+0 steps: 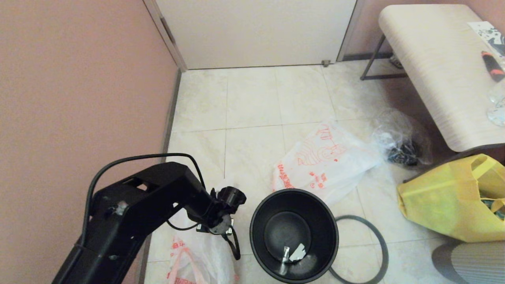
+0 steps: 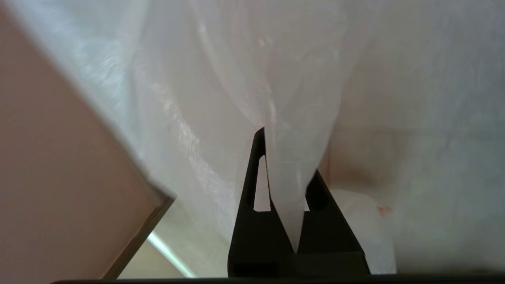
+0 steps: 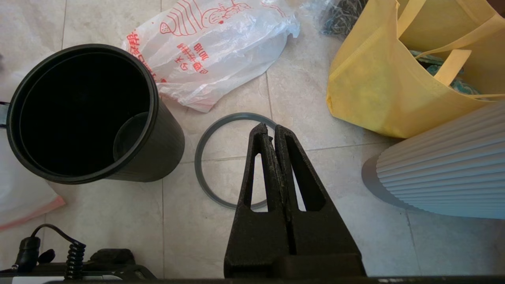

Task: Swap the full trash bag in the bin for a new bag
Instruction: Pick up a new trash bag

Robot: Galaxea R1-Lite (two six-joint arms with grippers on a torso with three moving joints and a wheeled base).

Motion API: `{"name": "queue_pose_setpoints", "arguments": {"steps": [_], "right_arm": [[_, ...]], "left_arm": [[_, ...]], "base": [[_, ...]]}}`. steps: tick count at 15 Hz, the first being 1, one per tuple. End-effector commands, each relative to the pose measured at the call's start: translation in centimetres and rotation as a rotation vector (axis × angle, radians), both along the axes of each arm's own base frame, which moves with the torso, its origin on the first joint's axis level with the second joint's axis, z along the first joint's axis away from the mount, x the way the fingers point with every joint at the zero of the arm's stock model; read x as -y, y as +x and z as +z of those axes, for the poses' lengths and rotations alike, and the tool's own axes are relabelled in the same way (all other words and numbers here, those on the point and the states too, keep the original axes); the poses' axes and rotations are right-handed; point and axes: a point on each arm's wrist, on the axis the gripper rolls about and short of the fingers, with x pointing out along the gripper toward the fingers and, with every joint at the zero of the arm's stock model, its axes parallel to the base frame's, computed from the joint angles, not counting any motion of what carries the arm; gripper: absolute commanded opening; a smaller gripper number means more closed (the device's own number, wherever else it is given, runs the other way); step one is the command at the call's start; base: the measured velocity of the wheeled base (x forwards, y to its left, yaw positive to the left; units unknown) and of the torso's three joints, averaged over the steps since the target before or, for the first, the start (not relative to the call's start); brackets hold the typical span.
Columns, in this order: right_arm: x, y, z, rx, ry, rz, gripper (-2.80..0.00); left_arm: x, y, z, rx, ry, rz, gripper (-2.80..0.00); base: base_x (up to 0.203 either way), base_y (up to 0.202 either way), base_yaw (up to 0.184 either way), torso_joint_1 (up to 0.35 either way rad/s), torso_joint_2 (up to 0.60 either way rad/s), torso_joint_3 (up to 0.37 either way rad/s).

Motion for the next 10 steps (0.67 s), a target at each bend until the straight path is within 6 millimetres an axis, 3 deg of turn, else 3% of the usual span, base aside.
{"name": "queue_pose_setpoints", "arguments": {"steps": [1, 5, 10], "right_arm": [[0.0, 0.0, 0.0, -0.001, 0.000, 0.000, -2.80], [0.0, 0.0, 0.0, -0.001, 0.000, 0.000, -2.80], [0.0, 0.0, 0.0, -0.001, 0.000, 0.000, -2.80]], "left_arm": [[-0.5, -1.1, 3.6, 0.042, -0.018, 0.003, -2.80], [-1.2, -5.9, 9.3, 0.070, -0.032, -0.006, -2.80], [-0.5, -15.6, 18.9, 0.021, -0.144, -0.109, -2.80]], "base": [[0.000, 0.000, 0.000, 0.000, 0.00, 0.000], [0.000, 0.000, 0.000, 0.000, 0.00, 0.000], [0.000, 0.000, 0.000, 0.000, 0.00, 0.000]]}}
